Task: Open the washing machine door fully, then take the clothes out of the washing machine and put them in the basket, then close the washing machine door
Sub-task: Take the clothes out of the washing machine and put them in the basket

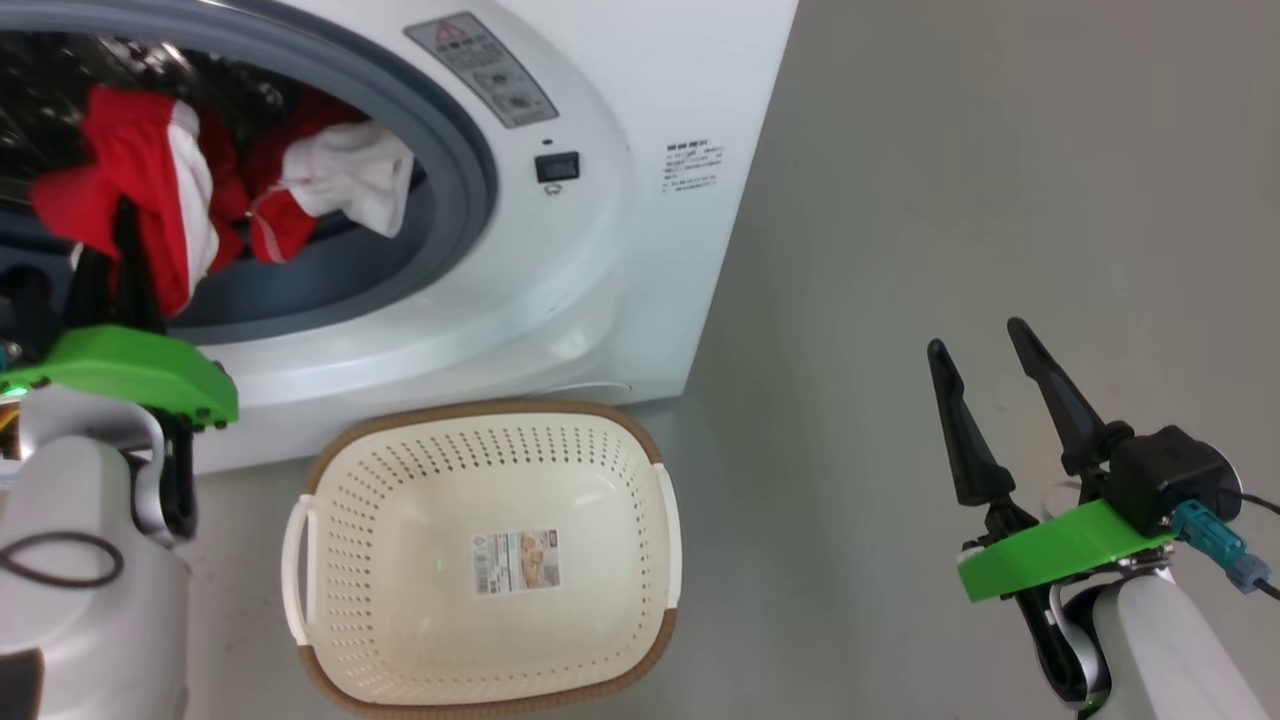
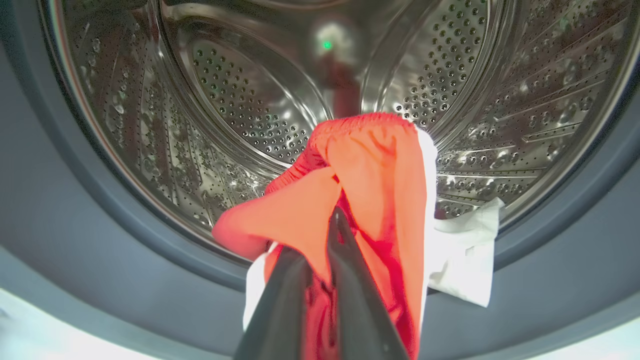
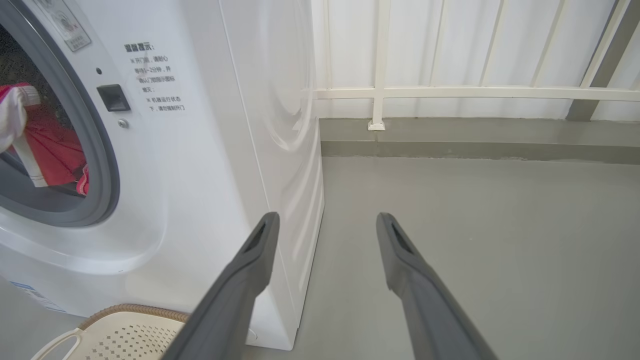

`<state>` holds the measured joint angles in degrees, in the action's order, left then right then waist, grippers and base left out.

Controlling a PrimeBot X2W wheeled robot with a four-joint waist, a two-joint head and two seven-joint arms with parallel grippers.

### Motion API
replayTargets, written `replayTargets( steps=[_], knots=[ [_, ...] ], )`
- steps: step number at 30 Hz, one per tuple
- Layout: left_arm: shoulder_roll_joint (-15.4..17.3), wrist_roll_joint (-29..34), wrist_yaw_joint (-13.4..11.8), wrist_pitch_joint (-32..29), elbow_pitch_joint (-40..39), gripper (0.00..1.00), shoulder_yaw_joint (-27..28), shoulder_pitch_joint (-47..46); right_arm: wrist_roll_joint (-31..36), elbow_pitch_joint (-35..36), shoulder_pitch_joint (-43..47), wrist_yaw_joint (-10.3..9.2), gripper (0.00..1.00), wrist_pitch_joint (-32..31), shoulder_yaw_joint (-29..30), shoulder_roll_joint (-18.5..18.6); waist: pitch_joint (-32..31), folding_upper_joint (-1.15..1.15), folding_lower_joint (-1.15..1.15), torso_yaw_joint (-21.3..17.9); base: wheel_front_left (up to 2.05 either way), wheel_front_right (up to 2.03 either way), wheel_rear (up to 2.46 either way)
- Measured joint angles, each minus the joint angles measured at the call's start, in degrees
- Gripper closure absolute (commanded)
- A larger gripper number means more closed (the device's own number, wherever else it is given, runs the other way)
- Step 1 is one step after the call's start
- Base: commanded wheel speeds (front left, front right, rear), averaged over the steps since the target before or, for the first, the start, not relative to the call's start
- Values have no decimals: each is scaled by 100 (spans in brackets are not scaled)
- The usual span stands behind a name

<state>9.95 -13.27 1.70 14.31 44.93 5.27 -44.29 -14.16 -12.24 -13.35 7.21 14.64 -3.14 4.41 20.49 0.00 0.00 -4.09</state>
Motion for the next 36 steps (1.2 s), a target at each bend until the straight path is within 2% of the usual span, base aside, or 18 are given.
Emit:
replayTargets(
  steps=[3, 17, 25, 29, 32, 36],
  knots=[
    [-58, -8, 92, 0, -288, 100, 13, 219, 47, -9, 77, 1, 0, -1, 37, -2, -143, 0, 0, 52, 0, 0, 0],
    [-376, -47, 96, -14, -1946, 100, -168, 1560, 87, -15, 508, 0, 0, -1, 209, -74, -815, 0, 0, 181, 0, 0, 0],
    [-485, -89, 73, -222, -3187, 100, -325, 2380, 87, -22, 547, 0, 0, -1, 210, -85, -1051, 0, 0, 218, 0, 0, 0],
    [-546, -101, -22, -345, -3732, 100, -435, 2759, 87, -21, 661, 0, 0, -1, 215, -92, -1128, 0, 0, 231, 0, 0, 0],
    [-578, -191, -14, -508, -3914, 100, -579, 3034, 86, -5, 705, 0, 0, -1, 214, -100, -1144, 0, 0, 239, 0, 0, 0],
    [-615, -361, 44, -626, -3746, 100, -686, 3264, 86, 26, 728, 0, 0, -1, 191, -108, -1086, 0, 0, 242, 0, 0, 0]
  ],
)
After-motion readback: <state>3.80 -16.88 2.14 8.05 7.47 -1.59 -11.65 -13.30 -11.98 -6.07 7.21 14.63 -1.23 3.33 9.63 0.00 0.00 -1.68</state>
